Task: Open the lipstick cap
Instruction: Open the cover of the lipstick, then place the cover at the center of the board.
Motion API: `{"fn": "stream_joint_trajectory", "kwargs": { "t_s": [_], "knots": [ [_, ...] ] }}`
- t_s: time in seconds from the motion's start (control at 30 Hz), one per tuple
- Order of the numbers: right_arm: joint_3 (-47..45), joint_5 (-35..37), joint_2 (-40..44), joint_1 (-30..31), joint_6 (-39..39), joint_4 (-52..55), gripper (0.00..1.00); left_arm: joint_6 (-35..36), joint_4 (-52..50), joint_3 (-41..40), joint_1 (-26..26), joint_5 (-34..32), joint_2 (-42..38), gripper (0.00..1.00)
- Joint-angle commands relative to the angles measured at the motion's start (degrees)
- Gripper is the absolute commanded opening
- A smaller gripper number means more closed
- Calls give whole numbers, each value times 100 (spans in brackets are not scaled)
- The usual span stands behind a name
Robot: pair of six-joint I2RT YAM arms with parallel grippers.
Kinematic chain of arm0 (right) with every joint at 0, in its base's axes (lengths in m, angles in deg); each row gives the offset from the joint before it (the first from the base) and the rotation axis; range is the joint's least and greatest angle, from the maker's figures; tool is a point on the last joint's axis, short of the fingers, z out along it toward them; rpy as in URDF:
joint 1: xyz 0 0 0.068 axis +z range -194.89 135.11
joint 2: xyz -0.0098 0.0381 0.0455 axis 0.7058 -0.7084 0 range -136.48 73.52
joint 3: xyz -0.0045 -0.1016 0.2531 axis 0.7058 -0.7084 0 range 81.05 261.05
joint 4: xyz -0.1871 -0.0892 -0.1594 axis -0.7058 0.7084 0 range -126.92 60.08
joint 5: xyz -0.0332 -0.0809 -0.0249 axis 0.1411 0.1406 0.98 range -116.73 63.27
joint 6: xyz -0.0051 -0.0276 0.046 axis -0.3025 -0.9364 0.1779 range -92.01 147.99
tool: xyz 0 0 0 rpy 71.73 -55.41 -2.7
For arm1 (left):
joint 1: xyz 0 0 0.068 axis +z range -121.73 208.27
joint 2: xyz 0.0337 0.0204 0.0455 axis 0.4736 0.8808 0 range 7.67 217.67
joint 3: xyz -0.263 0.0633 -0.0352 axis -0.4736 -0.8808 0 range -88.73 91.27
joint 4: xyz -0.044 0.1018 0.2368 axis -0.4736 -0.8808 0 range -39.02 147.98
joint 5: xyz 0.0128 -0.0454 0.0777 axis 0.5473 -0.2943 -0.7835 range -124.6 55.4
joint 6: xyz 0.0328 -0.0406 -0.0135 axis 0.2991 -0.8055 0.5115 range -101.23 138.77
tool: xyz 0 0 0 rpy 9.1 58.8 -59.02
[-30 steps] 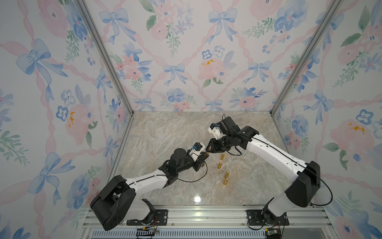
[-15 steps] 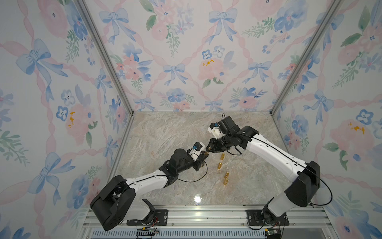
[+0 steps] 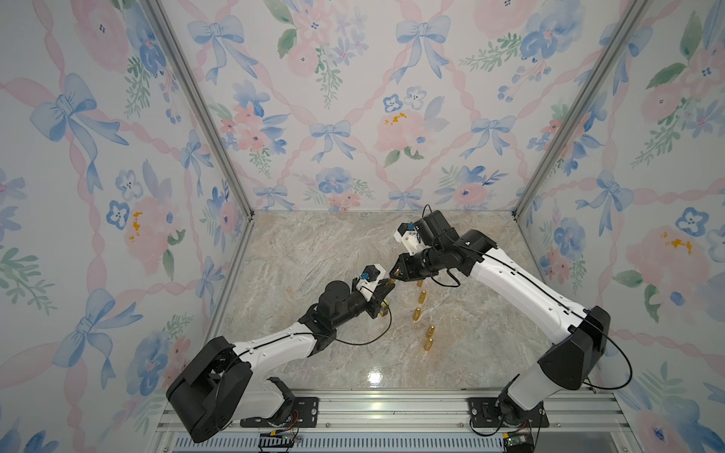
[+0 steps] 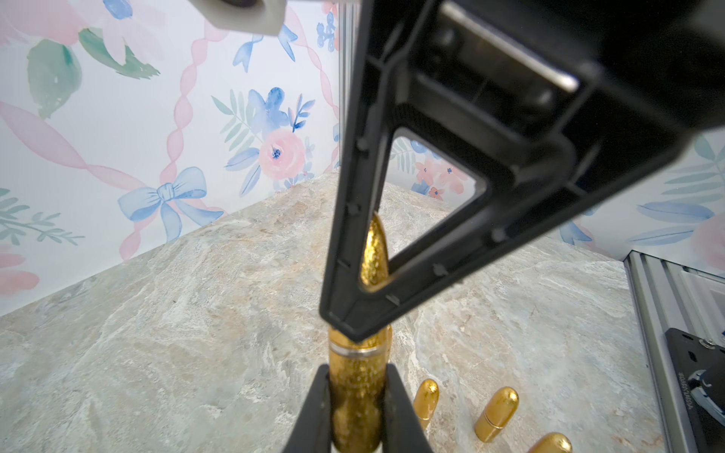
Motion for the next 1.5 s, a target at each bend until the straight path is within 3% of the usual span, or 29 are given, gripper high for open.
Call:
{"fn": "stream_joint_trajectory", "kwargs": {
  "t_s": [0.0,0.6,0.9,1.47],
  "knots": [
    [342,109,-13,-152,-15,-238,19,26,-781,-277,117,-264,34,0],
    [449,1,-134,-301,30,-449,20,-9,-966,-603,522,-408,-425,0],
    [234,993,-1200,-332,174,-1094,21,-205,-885,-699,590,-980,-962,0],
    [1418,2514,-3565,-71,42,-1316,21,-367,-554,-1103,860,-1549,-1385,0]
  ]
}}
